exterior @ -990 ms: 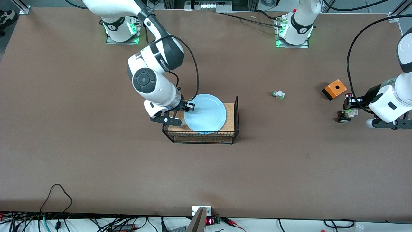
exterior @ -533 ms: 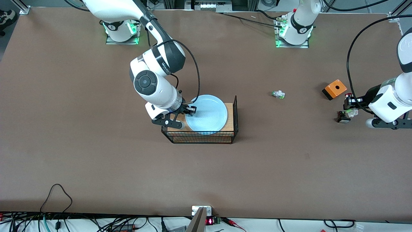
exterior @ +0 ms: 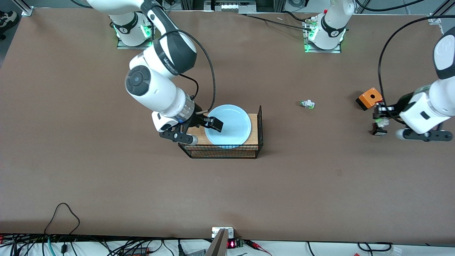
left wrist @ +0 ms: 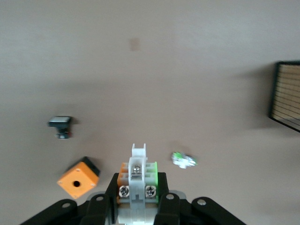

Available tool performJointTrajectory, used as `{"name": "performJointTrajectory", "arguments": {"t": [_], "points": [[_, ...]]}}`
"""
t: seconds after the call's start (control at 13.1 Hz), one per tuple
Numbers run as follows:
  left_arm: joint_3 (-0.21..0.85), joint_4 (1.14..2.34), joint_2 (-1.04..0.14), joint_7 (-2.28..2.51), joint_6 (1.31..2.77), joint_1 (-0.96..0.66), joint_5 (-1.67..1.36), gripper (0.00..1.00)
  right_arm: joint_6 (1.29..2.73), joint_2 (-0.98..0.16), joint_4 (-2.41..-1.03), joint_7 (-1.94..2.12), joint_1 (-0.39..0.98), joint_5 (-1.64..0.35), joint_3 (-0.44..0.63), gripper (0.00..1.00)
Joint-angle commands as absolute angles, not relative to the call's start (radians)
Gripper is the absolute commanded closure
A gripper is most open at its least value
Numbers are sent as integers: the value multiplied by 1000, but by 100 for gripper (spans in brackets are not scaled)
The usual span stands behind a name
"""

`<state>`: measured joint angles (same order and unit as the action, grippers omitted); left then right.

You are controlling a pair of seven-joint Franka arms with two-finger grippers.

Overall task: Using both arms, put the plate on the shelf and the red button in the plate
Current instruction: 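Open the right gripper and withdraw while the left gripper carries the button over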

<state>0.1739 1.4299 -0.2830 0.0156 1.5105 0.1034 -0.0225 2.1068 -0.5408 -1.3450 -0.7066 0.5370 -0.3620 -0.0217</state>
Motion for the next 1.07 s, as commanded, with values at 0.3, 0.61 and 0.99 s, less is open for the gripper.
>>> {"name": "performJointTrajectory", "arguments": {"t": [0.3, 0.61, 0.99], "points": [[377, 1420, -323, 54, 1485, 30, -71, 100, 1774, -376, -1347, -588, 399, -222, -25, 0], [377, 1388, -388, 317, 1511, -142, -75, 100, 1617, -328, -1347, -364, 280, -75, -21, 0], [376, 1307, -478, 508, 1652, -257, -77, 100, 1505, -307, -1347, -206, 97, -71, -23, 0]]}}
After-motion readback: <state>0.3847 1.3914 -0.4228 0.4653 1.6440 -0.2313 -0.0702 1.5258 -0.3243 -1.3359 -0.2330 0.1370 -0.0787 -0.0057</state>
